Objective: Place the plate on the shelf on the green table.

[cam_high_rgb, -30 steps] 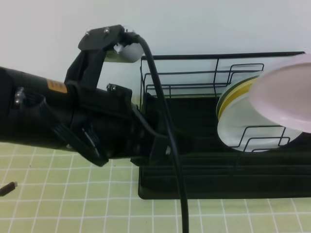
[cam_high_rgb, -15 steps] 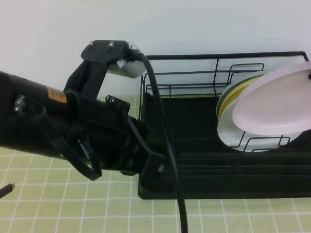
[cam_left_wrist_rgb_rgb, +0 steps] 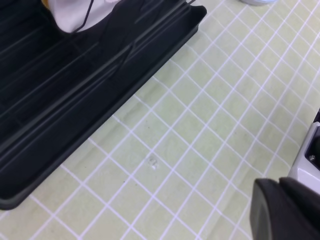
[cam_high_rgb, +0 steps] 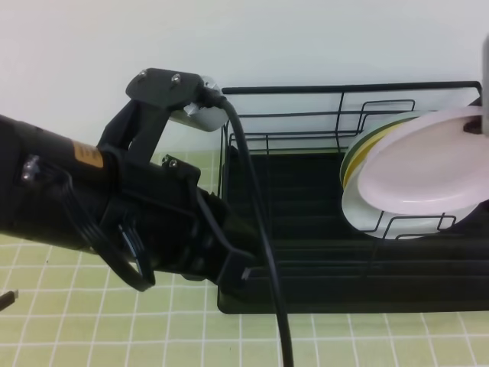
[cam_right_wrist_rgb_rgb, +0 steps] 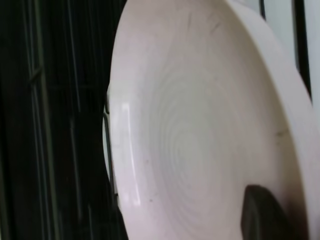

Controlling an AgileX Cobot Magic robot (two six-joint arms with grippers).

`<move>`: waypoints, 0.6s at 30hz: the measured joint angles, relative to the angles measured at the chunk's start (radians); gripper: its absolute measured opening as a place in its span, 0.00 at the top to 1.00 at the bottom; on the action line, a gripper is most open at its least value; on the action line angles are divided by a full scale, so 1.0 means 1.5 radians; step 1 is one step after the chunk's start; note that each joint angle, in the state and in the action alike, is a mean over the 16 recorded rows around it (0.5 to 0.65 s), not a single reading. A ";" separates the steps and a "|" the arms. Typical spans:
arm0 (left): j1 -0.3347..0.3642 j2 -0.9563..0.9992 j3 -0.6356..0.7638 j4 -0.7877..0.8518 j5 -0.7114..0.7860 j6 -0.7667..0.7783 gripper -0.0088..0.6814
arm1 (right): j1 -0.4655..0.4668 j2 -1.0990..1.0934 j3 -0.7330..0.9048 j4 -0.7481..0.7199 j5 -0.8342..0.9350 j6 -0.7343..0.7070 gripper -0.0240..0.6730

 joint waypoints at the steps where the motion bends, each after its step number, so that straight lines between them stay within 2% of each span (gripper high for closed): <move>1: 0.000 0.000 0.000 0.001 0.000 0.000 0.99 | 0.000 0.004 0.000 0.000 -0.001 0.000 0.97; 18: 0.000 0.000 0.000 0.005 -0.003 0.000 0.99 | 0.000 0.088 0.000 0.008 -0.005 0.002 0.97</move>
